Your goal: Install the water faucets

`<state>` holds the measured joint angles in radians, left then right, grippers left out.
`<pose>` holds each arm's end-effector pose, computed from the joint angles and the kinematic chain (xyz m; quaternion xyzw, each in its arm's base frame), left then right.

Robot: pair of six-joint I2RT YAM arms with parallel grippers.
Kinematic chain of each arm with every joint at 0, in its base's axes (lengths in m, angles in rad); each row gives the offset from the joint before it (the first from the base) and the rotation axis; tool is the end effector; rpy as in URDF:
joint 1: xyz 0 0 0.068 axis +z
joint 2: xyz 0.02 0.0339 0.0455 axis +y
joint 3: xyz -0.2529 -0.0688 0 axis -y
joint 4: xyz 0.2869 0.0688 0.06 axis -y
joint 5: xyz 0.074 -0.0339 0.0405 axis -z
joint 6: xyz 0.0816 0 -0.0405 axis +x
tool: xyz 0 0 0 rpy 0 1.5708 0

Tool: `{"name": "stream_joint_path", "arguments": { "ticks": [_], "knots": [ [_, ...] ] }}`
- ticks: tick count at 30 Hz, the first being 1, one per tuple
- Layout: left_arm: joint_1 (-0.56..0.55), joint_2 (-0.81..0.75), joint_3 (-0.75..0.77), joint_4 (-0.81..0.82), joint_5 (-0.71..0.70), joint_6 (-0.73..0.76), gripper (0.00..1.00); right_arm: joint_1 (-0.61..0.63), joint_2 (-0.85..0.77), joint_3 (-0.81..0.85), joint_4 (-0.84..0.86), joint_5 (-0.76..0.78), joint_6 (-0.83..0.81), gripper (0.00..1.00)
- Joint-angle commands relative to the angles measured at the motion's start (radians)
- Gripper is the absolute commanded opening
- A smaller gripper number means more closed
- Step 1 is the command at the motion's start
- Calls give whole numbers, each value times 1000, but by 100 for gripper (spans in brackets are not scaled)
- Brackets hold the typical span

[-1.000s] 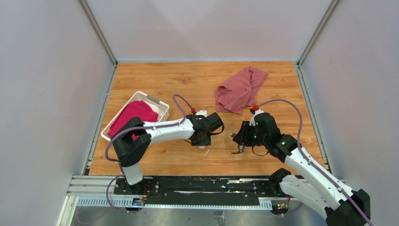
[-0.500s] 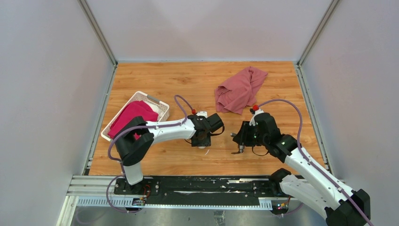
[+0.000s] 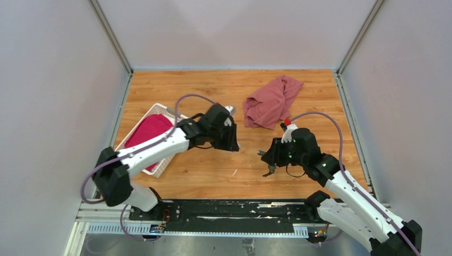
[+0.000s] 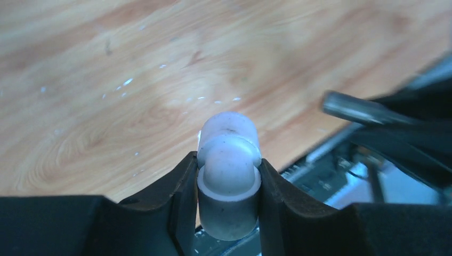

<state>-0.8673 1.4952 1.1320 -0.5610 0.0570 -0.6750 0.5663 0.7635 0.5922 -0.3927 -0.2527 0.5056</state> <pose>0.2449 -0.2959 0.1958 0.1000 0.9426 -0.2407 0.2089 0.2081 0.1565 0.2168 -0.0871 0.8667 0.3393 0.3551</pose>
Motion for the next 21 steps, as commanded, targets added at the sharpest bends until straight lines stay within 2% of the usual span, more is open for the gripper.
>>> {"name": "stream_joint_path", "arguments": {
  "ticks": [1, 4, 6, 7, 9, 10, 14, 21],
  "knots": [
    [101, -150, -12, 52, 414, 204, 0, 45, -93, 51, 119, -97, -119, 0],
    [156, -205, -49, 109, 652, 185, 0, 102, -130, 74, 141, -88, -197, 0],
    [172, -227, -98, 208, 793, 99, 0, 149, -141, 95, 140, -75, -252, 0],
    [176, -229, -141, 299, 879, 8, 0, 181, -145, 104, 141, -63, -276, 0],
    [177, -222, -224, 641, 1043, -245, 0, 242, -157, 122, 131, -17, -325, 0],
    [177, -218, -243, 698, 1077, -293, 0, 280, -166, 134, 123, 10, -348, 0],
    [177, -240, -251, 706, 1113, -302, 0, 354, -209, 170, 83, 86, -442, 0],
    [178, -287, -202, 709, 1152, -394, 0, 385, -331, 143, 106, 116, -555, 0]
  ]
}}
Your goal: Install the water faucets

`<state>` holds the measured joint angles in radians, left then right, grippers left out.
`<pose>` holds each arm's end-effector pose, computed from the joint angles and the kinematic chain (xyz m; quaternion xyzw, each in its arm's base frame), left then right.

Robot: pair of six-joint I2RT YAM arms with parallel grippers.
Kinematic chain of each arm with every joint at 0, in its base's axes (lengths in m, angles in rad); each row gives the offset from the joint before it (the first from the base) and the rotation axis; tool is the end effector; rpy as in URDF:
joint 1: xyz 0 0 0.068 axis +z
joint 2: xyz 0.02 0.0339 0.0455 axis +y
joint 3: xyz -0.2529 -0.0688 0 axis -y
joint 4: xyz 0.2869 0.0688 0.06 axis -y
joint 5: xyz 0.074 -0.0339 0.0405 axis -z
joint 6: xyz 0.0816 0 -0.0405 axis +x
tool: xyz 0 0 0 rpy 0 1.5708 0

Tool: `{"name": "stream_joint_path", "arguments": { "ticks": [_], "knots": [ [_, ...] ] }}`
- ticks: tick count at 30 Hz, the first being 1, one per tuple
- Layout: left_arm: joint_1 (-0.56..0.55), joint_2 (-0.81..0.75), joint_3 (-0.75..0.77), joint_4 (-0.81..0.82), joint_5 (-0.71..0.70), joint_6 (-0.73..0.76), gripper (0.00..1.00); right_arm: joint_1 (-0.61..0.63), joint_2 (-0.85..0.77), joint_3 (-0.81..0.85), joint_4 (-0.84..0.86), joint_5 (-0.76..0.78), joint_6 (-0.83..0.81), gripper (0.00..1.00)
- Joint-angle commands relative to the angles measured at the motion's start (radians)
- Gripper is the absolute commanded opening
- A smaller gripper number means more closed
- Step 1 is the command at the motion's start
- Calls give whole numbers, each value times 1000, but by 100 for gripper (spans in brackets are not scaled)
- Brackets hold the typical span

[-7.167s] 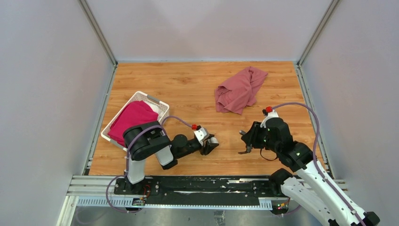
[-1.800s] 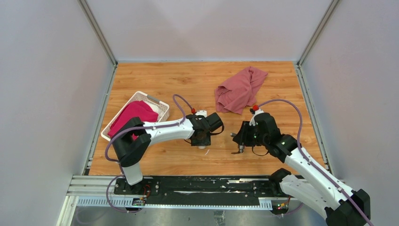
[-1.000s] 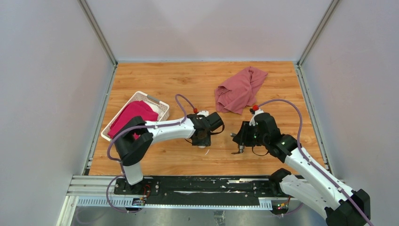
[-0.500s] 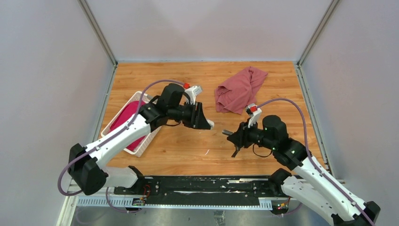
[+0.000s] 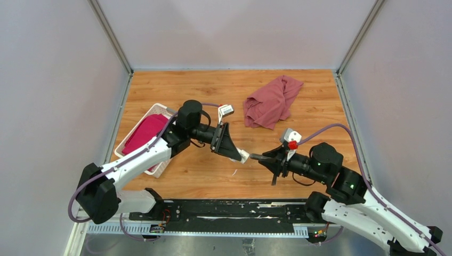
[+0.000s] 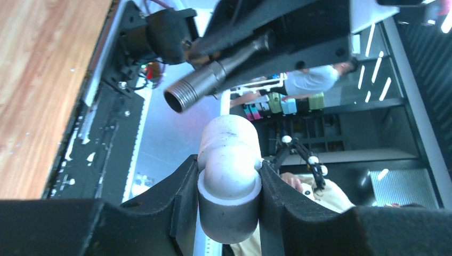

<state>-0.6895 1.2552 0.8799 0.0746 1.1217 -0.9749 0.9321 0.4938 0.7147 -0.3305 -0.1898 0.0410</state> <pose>0.2117 -0.2698 0.2722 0.2154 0.7197 -0.6597 0.0216 0.1172 0.1836 0.3379 -0.3766 0.6418 0.3730 0.5542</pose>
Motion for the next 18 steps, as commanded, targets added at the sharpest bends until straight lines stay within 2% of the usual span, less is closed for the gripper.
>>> {"name": "stream_joint_path", "arguments": {
  "ticks": [1, 6, 10, 14, 18],
  "knots": [
    [0, -52, 57, 83, 84, -118, 0, 19, -80, 20, 55, 57, -90, 0],
    [24, -53, 88, 113, 77, -209, 0, 19, -131, 29, 139, 83, -75, 0],
    [110, -38, 63, 125, 65, -276, 0, 19, -105, 24, 168, 118, -70, 0],
    [219, -49, -25, 219, 57, -379, 0, 27, -99, -25, 223, 272, -93, 0],
    [287, -54, -71, 221, 88, -390, 0, 77, -86, -56, 269, 469, -177, 0]
  ]
}}
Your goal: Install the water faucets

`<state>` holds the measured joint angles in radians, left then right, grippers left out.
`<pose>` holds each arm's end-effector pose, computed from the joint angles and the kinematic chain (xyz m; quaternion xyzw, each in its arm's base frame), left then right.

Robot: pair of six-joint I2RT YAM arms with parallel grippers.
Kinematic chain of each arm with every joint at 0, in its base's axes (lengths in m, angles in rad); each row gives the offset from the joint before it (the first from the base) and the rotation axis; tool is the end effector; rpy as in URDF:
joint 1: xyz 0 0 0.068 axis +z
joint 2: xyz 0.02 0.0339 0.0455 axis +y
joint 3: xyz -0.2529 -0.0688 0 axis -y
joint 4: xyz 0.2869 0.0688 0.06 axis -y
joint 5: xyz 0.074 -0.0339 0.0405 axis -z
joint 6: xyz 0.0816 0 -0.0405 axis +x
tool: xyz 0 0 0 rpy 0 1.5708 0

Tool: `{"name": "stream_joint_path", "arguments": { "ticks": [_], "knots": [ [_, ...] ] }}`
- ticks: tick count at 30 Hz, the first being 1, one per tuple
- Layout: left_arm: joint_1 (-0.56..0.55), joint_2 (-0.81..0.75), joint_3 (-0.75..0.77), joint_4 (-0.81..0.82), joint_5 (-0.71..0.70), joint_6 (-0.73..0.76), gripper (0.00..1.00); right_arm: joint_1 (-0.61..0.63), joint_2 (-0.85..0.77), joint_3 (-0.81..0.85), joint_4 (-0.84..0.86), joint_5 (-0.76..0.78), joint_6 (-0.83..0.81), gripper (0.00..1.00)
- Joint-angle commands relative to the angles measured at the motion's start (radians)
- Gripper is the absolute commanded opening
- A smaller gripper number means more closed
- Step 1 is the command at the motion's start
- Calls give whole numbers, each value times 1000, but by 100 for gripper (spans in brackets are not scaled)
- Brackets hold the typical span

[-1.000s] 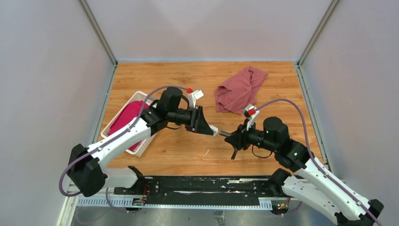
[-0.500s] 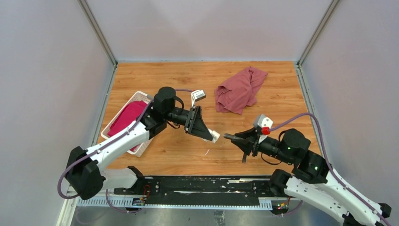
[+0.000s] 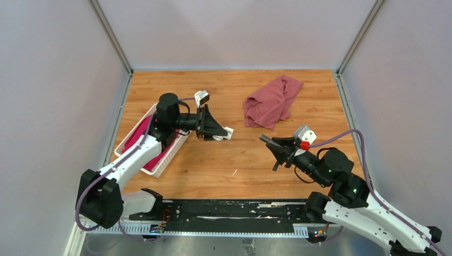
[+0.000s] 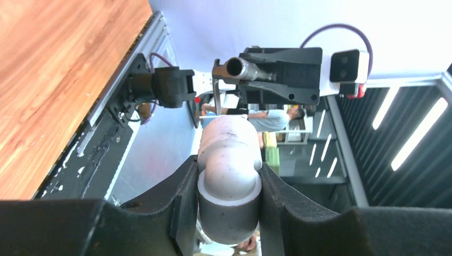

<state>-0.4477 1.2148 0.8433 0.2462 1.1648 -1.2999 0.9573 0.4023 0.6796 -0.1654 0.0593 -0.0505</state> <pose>0.2617 -0.2089 0.2890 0.0724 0.7207 -0.6884 0.0383 0.1198 0.1618 0.3661 -0.3023 0.5940 0.3087 0.6786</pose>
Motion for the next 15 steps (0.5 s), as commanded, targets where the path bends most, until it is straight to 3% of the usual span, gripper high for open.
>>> {"name": "stream_joint_path", "arguments": {
  "ticks": [1, 6, 10, 13, 15],
  "knots": [
    [50, -8, -39, 50, 57, -69, 0, 69, 19, -17, 115, 247, -112, 0],
    [53, 44, -26, 50, 95, -83, 0, 291, 160, 12, 215, 611, -348, 0],
    [58, 66, -2, 51, 100, -88, 0, 553, 319, -16, 532, 920, -747, 0],
    [72, 98, 17, 50, 115, -86, 0, 634, 414, -59, 794, 1018, -1050, 0],
    [76, 114, 20, 51, 134, -83, 0, 666, 430, -79, 837, 1034, -1144, 0]
  ]
}}
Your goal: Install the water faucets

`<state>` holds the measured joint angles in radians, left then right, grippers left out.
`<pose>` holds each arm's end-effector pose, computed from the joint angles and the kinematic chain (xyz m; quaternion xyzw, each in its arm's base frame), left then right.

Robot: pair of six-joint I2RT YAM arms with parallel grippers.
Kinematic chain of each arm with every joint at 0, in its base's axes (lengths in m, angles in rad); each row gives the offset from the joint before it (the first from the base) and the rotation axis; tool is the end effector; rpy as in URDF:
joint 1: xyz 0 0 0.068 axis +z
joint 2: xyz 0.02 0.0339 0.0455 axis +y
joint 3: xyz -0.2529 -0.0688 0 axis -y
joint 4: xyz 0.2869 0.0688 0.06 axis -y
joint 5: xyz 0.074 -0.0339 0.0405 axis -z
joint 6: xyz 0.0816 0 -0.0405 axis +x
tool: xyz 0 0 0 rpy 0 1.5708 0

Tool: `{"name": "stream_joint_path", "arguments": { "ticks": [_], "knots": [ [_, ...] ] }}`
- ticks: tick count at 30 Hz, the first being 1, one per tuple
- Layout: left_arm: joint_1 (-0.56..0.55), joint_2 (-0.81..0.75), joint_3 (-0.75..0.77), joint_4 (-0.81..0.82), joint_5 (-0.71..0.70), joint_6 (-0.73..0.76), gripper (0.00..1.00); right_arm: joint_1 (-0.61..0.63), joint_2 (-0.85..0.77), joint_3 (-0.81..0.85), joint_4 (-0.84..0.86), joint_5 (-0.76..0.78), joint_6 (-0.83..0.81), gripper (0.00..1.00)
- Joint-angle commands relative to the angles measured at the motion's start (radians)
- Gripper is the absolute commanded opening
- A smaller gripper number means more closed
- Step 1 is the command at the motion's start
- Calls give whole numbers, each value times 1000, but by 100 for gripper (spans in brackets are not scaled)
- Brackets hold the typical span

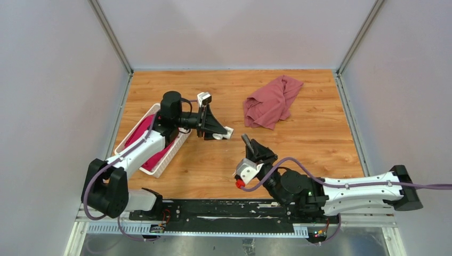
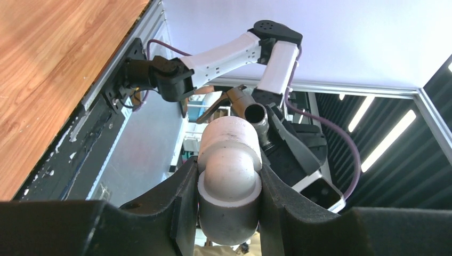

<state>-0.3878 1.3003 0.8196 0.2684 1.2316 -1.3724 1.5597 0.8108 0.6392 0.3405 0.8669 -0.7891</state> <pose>0.2796 -0.1973 0.2564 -0.0196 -0.7312 0.6816 0.0197 0.0651 0.2630 0.3283 -0.4160 0.5221 0.0096 0.7445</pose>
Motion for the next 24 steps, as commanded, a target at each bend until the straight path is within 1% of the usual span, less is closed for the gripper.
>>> {"name": "stream_joint_path", "arguments": {
  "ticks": [1, 4, 6, 8, 9, 10, 12, 13, 14, 17, 22, 24],
  "knots": [
    [16, 37, 44, 28, 79, -7, 0, 79, 24, -55, 349, 237, -451, 0],
    [17, 45, 29, 28, 115, 11, 0, 141, 41, -109, 420, 279, -613, 0],
    [17, 28, 12, 29, 118, 24, 0, 200, 66, -161, 542, 305, -783, 0],
    [16, 6, 5, 30, 121, 41, 0, 255, 110, -229, 726, 313, -1016, 0],
    [17, -3, 2, 29, 127, 47, 0, 279, 139, -257, 832, 306, -1087, 0],
    [16, -19, -5, 31, 126, 53, 0, 301, 167, -286, 939, 296, -1216, 0],
    [15, -48, -18, 29, 133, 65, 0, 334, 234, -332, 1145, 261, -1382, 0],
    [15, -63, -27, 30, 137, 69, 0, 344, 264, -348, 1215, 247, -1436, 0],
    [15, -74, -35, 29, 139, 75, 0, 353, 290, -361, 1253, 233, -1465, 0],
    [-1, -113, -62, 30, 138, 84, 0, 377, 325, -366, 1256, 208, -1457, 0],
    [-99, -147, -122, 34, 129, 87, 0, 433, 391, -365, 1258, 183, -1454, 0],
    [-118, -160, -142, 34, 124, 88, 0, 470, 408, -366, 1256, 183, -1455, 0]
  ]
}}
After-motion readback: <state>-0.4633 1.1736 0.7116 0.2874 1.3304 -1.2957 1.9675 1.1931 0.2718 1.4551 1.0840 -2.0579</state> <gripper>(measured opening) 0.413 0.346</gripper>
